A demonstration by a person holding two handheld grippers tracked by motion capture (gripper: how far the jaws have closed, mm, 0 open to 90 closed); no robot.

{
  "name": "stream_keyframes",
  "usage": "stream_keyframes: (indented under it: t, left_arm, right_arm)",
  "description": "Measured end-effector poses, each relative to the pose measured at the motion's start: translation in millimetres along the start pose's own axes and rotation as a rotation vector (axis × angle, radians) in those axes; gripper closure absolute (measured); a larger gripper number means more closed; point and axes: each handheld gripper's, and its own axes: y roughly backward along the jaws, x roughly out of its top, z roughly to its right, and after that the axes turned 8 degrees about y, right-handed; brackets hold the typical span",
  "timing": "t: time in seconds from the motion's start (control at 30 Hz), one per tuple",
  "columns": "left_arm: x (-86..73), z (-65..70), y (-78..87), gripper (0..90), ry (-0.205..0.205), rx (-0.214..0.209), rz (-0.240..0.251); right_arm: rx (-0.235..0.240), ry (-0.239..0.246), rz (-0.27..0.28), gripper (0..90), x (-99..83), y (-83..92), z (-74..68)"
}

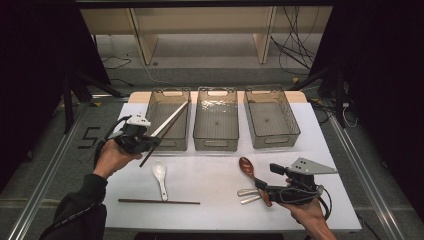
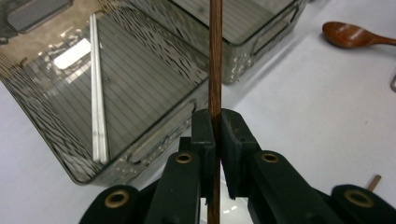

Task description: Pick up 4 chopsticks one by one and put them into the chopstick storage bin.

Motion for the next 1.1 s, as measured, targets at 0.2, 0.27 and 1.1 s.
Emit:
stream_keyframes:
  t: [0.2, 0.27, 1.1]
  left_arm:
    - [14.2, -2.6, -2.0, 83.7, -0.001, 0.008, 0.012]
    - [18.9, -2.8, -2.9, 83.7, -0.007, 0.014, 0.018]
    - [60.5, -16.4, -16.5, 83.7, -0.007, 0.08, 0.049]
  right_arm:
    - [0.001, -0.002, 0.0, 25.2, -0.2, 0.3, 0.3]
    - [0.002, 0.001, 0.002, 25.1, -0.1, 0.3, 0.4]
    - [0.003, -0.002, 0.003, 25.1, -0.2, 0.8, 0.8]
